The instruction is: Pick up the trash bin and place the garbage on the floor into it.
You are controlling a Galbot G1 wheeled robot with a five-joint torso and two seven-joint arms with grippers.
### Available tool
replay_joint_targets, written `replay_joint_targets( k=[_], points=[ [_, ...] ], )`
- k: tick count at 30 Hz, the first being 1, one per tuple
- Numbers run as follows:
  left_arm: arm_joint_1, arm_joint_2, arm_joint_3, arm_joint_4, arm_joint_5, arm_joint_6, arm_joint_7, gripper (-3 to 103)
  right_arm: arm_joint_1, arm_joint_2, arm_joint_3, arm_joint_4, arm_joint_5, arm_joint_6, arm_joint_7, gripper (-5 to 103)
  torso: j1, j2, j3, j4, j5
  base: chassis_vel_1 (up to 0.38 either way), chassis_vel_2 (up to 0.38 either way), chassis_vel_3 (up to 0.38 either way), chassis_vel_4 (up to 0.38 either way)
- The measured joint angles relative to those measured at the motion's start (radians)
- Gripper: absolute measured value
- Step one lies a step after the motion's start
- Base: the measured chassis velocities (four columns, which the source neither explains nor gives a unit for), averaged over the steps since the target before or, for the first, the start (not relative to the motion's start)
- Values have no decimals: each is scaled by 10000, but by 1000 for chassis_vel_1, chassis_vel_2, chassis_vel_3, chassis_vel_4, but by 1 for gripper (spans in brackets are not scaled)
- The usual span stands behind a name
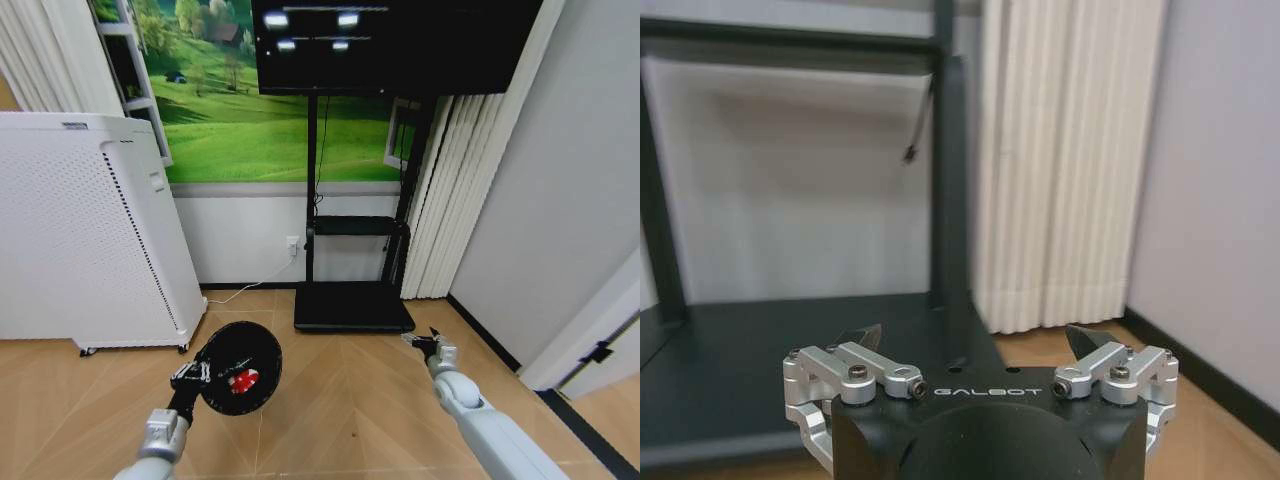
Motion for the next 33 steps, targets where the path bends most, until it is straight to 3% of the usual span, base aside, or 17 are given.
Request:
replay_joint_targets(
  k=[11,23,33],
  points=[
    [195,-24,-168,-199,95,-69,3,7,-525,180,1153,394,-310,70,-18,100,0,0,1,-3,0,0,0,0,0],
    [308,-111,-863,-174,-130,-161,-29,7,-959,540,1241,919,-504,143,-45,100,0,-1,1,2,0,0,0,0,0],
    [386,-236,-1184,-197,-238,-194,-57,7,-1415,198,1509,1055,-430,390,-510,100,0,0,1,-3,-1,0,0,0,0]
  ],
)
